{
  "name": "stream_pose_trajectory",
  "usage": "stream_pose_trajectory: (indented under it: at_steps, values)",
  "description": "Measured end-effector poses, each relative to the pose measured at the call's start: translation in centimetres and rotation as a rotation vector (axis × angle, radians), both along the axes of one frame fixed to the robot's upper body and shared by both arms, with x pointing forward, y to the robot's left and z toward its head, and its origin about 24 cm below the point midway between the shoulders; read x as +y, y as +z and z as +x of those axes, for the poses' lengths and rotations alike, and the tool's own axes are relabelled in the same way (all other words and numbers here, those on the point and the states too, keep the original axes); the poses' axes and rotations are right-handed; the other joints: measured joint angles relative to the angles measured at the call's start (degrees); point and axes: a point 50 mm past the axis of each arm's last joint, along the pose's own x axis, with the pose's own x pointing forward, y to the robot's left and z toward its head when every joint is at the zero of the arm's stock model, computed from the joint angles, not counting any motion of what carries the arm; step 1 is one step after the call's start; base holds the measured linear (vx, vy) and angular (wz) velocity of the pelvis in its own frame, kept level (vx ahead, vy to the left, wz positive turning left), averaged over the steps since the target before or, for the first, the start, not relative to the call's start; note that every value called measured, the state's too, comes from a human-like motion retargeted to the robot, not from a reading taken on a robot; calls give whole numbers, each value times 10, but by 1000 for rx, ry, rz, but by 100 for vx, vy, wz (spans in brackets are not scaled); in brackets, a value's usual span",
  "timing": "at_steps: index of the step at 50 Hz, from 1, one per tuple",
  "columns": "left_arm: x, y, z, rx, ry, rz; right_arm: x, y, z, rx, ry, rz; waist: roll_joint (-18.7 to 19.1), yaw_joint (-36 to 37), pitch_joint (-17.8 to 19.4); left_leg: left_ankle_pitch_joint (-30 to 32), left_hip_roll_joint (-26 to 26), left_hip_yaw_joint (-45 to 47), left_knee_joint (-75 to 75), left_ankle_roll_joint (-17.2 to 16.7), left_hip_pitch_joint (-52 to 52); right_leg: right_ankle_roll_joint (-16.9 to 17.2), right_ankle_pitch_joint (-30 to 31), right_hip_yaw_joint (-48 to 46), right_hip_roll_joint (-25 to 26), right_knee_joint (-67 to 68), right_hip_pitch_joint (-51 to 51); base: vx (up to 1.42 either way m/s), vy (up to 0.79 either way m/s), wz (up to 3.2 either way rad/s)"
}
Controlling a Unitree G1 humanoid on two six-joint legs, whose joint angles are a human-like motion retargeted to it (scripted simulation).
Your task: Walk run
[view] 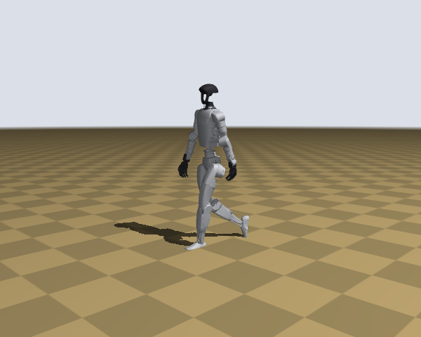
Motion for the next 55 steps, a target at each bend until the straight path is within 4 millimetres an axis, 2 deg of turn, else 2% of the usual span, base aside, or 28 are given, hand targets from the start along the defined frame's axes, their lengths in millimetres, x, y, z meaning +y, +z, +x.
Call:
stream_pose_trajectory:
  at_steps: [2,3,6,7,9,12,15,17,19,20,22,24,25,27,28,30,32,33,35,38,40,42,45,48,50,52,53,55]
  values:
    - [16,-13,48,-132,-8,64,14,-9,-37,123,-30,55,52,10,2,-18,39,-38,-13,0,42,-11,-8,11,64,-7,-29,94,-12,73]
    - [23,-19,75,-214,-36,95,19,-12,-54,183,-40,77,69,10,3,-24,46,-54,-21,0,61,-17,-34,20,86,-4,-51,96,-10,76]
    - [41,-23,157,-502,-196,169,36,-15,-106,343,-62,121,91,-6,10,-28,28,-100,-54,0,116,-11,-126,66,107,9,-131,103,-15,137]
    - [47,-20,184,-602,-267,187,42,-15,-122,385,-71,132,96,-21,13,-29,21,-115,-65,0,136,-6,-157,77,105,-1,-155,76,-13,233]
    - [58,-8,236,-784,-406,225,56,-14,-151,458,-81,164,104,-59,18,-33,6,-149,-80,0,170,-8,-212,57,67,-53,-200,102,-36,237]
    - [74,20,302,-1000,-562,306,76,-8,-188,568,-79,241,102,-111,26,-49,-18,-198,-87,0,216,-2,-233,24,1,-182,-247,83,-44,217]
    - [87,48,346,-1140,-641,394,96,-2,-215,660,-58,316,91,-149,37,-73,-35,-237,-85,0,271,-23,-275,-5,-36,-308,-283,91,-60,152]
    - [95,61,363,-1186,-655,435,104,2,-225,703,-28,358,87,-156,44,-78,-38,-240,-89,-1,310,-6,-303,35,-25,-385,-309,86,-54,48]
    - [99,63,366,-1188,-647,450,106,5,-230,736,2,386,87,-144,40,-70,-37,-220,-90,-7,339,22,-317,16,-22,-427,-324,91,-60,-32]
    - [100,62,364,-1178,-638,451,106,5,-232,750,15,397,87,-139,36,-60,-37,-213,-86,-14,350,24,-322,-22,-27,-427,-326,93,-65,-22]
    - [98,50,348,-1118,-600,431,100,5,-229,767,25,389,94,-150,24,-7,-32,-212,-66,-39,359,-43,-302,-11,-19,-373,-330,94,-62,39]
    - [91,30,318,-1020,-562,379,91,3,-224,759,0,352,104,-178,9,91,-21,-211,-25,-73,362,-53,-273,-31,-32,-332,-319,128,-88,105]
    - [86,19,299,-960,-545,343,87,1,-220,742,-20,327,110,-191,4,156,-13,-208,4,-91,360,-55,-256,-13,-31,-322,-306,127,-87,81]
    - [74,-1,252,-798,-533,251,76,-4,-202,664,-74,283,118,-197,5,295,6,-178,109,-129,327,-76,-286,142,12,-287,-296,98,-63,12]
    - [69,-9,227,-703,-537,205,70,-7,-189,619,-101,267,113,-192,11,342,15,-147,176,-131,302,-89,-306,151,17,-275,-282,91,-62,-62]
    - [65,-17,178,-506,-555,124,60,-13,-155,528,-141,239,115,-181,28,388,58,-103,344,-122,240,-118,-337,24,11,-260,-231,103,-78,-107]
    - [57,-19,134,-350,-600,59,48,-17,-110,395,-170,198,76,-166,12,339,21,-58,359,-86,193,-117,-345,19,-22,-279,-198,88,-63,-99]
    - [51,-19,113,-285,-629,40,43,-17,-87,316,-184,175,70,-162,11,293,27,-42,379,-73,166,-117,-356,69,0,-287,-184,95,-58,-80]
    - [36,-17,72,-191,-658,17,29,-14,-42,145,-193,119,67,-151,12,230,25,-49,396,-76,104,-117,-355,82,15,-313,-148,110,-60,-105]
    - [10,-8,22,-123,-628,-48,9,2,18,-113,-160,42,47,-102,8,142,28,-43,344,-82,14,-131,-353,72,23,-347,-101,84,-43,-170]
    - [-6,0,-5,-78,-594,-123,-2,18,54,-269,-124,2,40,-77,9,103,45,-39,257,-87,-27,-139,-360,90,42,-360,-77,107,-51,-137]
    - [-20,10,-27,-21,-554,-192,-12,35,82,-389,-89,-31,40,-46,17,100,67,-27,134,-101,-40,-144,-369,115,67,-369,-46,102,-45,-139]
    - [-33,21,-49,59,-502,-252,-28,58,112,-504,-48,-76,41,2,35,77,81,-40,-30,-99,-61,-144,-385,156,91,-370,5,104,-34,-137]
    - [-33,26,-58,118,-460,-269,-39,65,115,-514,-43,-112,35,26,45,40,60,-86,-150,-164,-64,-131,-382,176,90,-366,59,118,-21,-69]
    - [-28,25,-57,127,-449,-271,-44,58,103,-470,-74,-129,44,28,40,30,68,-52,-138,-184,-64,-115,-356,167,100,-358,88,154,-14,-9]
    - [-21,21,-49,109,-450,-241,-44,43,76,-387,-128,-126,44,55,25,24,86,-23,-81,-167,-60,-101,-276,165,99,-334,99,115,-8,-63]
    - [-17,18,-45,96,-451,-213,-42,34,57,-333,-159,-116,42,68,15,49,93,3,-66,-163,-51,-96,-212,158,97,-314,100,127,-7,-57]
    - [-9,12,-34,52,-438,-146,-30,14,16,-207,-212,-74,40,70,-9,70,70,-59,-36,-126,-46,-74,-77,126,88,-249,84,158,-11,-2]
